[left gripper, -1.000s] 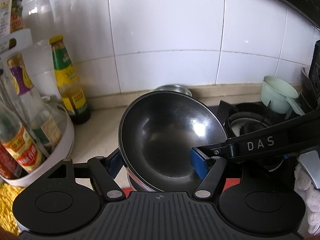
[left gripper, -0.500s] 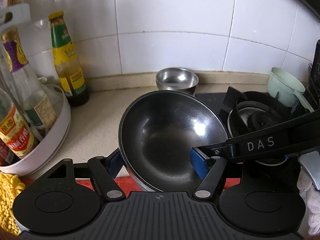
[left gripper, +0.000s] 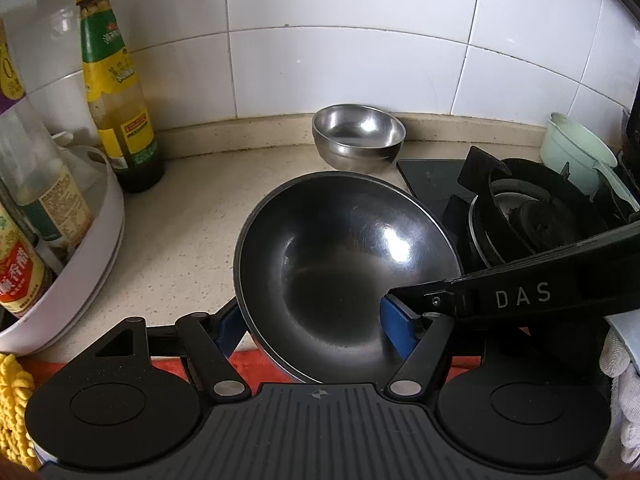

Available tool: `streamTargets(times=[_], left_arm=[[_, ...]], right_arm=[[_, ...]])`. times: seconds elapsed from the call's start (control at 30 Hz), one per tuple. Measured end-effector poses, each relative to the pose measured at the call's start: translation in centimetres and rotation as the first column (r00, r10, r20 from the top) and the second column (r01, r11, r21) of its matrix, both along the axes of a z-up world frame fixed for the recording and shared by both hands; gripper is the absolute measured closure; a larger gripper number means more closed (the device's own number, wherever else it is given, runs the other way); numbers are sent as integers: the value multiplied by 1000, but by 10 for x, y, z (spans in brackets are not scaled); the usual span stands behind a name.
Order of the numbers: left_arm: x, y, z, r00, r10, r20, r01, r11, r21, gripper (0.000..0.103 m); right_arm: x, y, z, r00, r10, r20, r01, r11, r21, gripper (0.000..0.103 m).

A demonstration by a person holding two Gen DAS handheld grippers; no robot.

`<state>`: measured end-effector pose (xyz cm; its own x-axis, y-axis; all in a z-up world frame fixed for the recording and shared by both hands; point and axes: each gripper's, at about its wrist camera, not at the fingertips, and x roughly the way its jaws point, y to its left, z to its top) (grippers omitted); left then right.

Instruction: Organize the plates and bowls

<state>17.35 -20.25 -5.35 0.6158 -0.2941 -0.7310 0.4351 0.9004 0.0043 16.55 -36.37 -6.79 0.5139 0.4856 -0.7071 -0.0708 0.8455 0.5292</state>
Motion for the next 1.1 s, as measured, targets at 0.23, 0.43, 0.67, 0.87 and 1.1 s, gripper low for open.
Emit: streamTargets(times=[0.23, 0.43, 0.67, 0.87, 1.1], left_arm=[[8, 3, -9, 1000, 1, -28, -1, 1000, 4, 26], [8, 7, -6, 1000, 15, -6, -15, 1000, 10, 21], [7, 9, -4, 1000, 23, 8, -23, 1000, 18, 20], [7, 11, 0, 999, 30, 24, -30, 999, 23, 19], [30, 5, 23, 995, 39, 94, -43, 998, 40, 12]], right_arm=[[6, 1, -3, 1000, 2, -10, -2, 1000, -19, 82], [8, 0, -2, 1000, -6, 9, 6, 999, -38, 74], [5, -4, 0, 1000, -2, 27, 3, 998, -63, 72], [4, -7, 3, 1000, 0, 28, 2, 998, -55, 72], [18, -31, 19, 995, -64, 81, 69, 996, -52, 72]])
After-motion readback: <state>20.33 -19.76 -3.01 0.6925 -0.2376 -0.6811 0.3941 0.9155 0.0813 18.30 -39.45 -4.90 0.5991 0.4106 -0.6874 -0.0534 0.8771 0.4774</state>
